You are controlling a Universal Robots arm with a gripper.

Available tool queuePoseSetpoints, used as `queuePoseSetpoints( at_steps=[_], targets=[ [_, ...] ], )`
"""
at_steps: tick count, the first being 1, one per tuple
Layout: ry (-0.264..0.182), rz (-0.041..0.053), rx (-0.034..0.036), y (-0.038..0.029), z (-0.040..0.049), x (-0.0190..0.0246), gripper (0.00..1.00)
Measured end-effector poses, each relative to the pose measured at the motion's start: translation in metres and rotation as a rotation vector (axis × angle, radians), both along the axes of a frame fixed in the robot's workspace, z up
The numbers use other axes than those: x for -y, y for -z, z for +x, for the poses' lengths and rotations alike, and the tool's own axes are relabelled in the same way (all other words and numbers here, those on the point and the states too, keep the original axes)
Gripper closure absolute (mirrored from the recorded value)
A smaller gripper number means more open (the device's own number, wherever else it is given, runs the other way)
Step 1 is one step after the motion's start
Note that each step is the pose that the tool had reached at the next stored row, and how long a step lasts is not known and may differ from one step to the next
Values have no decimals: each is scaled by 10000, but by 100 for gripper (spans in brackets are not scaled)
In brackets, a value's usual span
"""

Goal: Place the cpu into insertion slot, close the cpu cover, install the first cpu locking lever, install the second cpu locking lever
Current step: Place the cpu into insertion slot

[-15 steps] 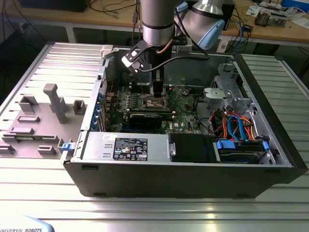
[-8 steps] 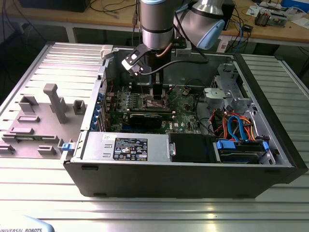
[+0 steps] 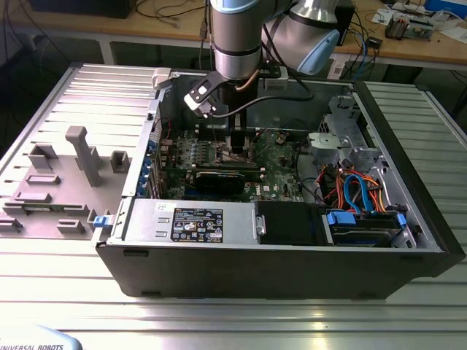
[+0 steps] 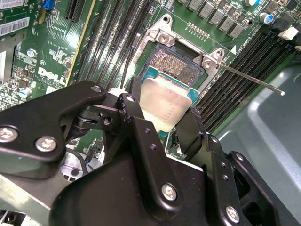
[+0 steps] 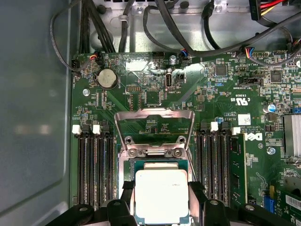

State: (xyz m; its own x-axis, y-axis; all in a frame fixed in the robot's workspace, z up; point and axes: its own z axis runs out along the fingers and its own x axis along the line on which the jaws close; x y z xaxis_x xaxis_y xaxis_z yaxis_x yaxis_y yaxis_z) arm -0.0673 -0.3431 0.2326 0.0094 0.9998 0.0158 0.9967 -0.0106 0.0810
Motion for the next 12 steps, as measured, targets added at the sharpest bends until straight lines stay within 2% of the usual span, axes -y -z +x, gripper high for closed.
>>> queuePoseSetpoints(
  at_steps=[7,12],
  targets=[
    [-1,1,1,4,0,-2,46],
    [0,-7,1,53,-15,-1,46]
  ],
)
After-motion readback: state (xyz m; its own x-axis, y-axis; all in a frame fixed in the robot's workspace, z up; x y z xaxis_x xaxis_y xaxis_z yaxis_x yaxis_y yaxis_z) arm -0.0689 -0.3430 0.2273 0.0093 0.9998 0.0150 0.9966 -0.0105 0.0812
